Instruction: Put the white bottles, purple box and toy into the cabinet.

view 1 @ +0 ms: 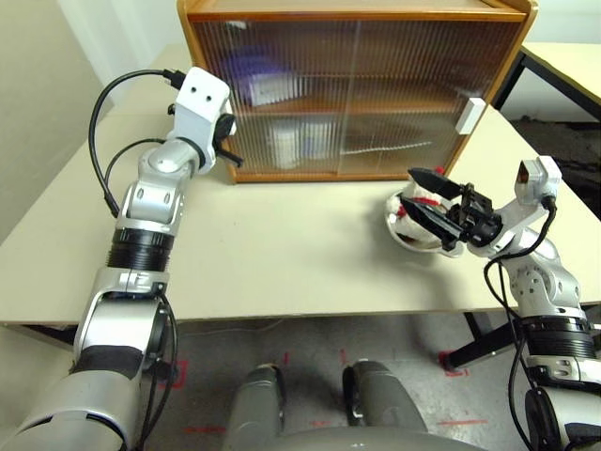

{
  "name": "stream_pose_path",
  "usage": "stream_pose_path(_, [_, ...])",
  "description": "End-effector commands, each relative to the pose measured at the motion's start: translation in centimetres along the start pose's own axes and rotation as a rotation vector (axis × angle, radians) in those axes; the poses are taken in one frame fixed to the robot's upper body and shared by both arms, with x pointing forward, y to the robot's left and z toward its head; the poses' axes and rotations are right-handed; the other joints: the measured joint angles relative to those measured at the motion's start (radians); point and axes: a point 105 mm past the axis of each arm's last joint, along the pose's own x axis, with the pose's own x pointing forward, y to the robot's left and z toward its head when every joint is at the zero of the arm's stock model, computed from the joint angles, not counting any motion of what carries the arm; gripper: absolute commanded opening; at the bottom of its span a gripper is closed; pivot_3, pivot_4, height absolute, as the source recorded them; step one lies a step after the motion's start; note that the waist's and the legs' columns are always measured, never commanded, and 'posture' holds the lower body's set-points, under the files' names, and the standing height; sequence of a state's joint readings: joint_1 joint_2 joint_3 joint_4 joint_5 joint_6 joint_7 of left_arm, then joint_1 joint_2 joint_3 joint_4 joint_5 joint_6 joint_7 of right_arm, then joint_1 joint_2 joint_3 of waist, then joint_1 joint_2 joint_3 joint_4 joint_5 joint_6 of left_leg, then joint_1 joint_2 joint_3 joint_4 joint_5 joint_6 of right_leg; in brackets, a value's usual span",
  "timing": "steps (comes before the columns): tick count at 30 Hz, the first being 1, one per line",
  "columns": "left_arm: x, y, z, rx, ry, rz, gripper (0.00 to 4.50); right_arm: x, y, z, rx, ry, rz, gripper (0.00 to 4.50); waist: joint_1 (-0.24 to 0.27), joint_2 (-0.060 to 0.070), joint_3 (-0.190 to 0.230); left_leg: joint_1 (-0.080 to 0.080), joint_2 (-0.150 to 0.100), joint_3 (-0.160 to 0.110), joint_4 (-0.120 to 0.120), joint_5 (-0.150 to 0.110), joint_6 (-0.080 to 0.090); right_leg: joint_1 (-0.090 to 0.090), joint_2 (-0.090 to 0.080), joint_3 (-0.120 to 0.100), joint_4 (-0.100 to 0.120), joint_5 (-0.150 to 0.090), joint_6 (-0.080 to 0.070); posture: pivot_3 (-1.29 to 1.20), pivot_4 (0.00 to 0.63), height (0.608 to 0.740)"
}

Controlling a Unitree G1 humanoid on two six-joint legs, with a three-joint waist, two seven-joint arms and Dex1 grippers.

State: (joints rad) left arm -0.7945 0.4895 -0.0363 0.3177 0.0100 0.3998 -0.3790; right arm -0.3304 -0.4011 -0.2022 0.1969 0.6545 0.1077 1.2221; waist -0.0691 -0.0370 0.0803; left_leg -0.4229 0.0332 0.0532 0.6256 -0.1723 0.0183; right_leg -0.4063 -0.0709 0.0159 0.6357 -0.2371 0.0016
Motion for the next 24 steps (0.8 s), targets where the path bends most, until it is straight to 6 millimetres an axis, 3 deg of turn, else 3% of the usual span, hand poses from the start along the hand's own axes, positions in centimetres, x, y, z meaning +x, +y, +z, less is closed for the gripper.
stream_pose_path(1, [-0.8, 1.8, -0.6, -0.062, 0.013, 0.07, 0.01, 0.0, 0.0, -0.1, -0.009, 0.01, 0.01, 4.5, 0.003, 0.0, 0.0, 0.0, 0.0, 0.0, 0.0, 0.0, 0.0, 0.0, 0.0, 0.0, 0.0, 0.0, 0.0, 0.04, 0.031, 0.74])
stream_pose_path(3, [-0.9, 1.0, 0.4, -0.11, -0.05, 0.011, 0.01, -0.2, -0.1, -0.1, -0.012, 0.014, 0.005, 4.5, 0.007, 0.0, 0.0, 0.0, 0.001, 0.0, 0.0, 0.0, 0.0, 0.0, 0.0, 0.0, 0.0, 0.0, 0.0, 0.04, 0.033, 0.74])
stream_pose_path(7, [-1.6, -0.9, 3.0, -0.365, -0.222, -0.141, 0.01, -1.0, -0.8, 0.6, -0.03, 0.015, -0.033, 4.5, 0.029, 0.003, 0.002, 0.0, 0.004, 0.0, 0.0, 0.0, 0.0, -0.001, -0.002, -0.008, -0.005, 0.0, -0.001, 0.03, 0.033, 0.74])
stream_pose_path(10, [-2.8, -2.5, 3.6, -0.451, -0.297, -0.291, 0.96, -1.9, -1.6, 1.6, -0.037, 0.005, -0.067, 4.5, 0.037, 0.004, 0.002, -0.002, 0.01, 0.004, 0.0, 0.0, 0.0, 0.0, -0.003, -0.01, -0.01, 0.001, -0.002, 0.04, 0.033, 0.74])
stream_pose_path(14, [-5.0, -4.5, 1.7, -0.507, -0.293, -0.474, 2.43, -3.7, -3.2, 3.5, -0.052, -0.03, -0.153, 4.5, 0.037, 0.004, 0.002, -0.002, 0.01, 0.015, 0.001, 0.0, 0.0, 0.002, -0.006, -0.01, -0.011, 0.001, -0.002, 0.05, 0.034, 0.74])
stream_pose_path(16, [-6.0, -5.0, 1.0, -0.514, -0.28, -0.52, 3.16, -4.6, -4.7, 4.3, -0.078, -0.036, -0.248, 4.5, 0.034, 0.004, 0.002, -0.003, 0.009, 0.016, 0.002, 0.0, 0.0, 0.005, -0.005, -0.01, -0.011, 0.001, -0.003, 0.06, 0.04, 0.74])
stream_pose_path(19, [-7.0, -4.8, 0.0, -0.523, -0.27, -0.531, 4.47, -6.7, -7.9, 3.7, -0.111, 0.094, -0.473, 4.5, 0.035, 0.003, 0.003, -0.003, 0.01, 0.016, 0.002, 0.0, 0.0, 0.006, -0.004, -0.009, -0.012, -0.001, -0.005, 0.06, 0.046, 0.74])
stream_pose_path(24, [-8.2, -4.1, -1.2, -0.512, -0.256, -0.531, 4.49, -9.7, -11.1, 5.8, -0.165, 0.076, -0.746, 4.5, 0.037, 0.006, 0.005, -0.002, 0.01, 0.016, 0.001, 0.0, 0.0, 0.005, -0.004, -0.008, -0.012, -0.003, -0.007, 0.07, 0.04, 0.74])
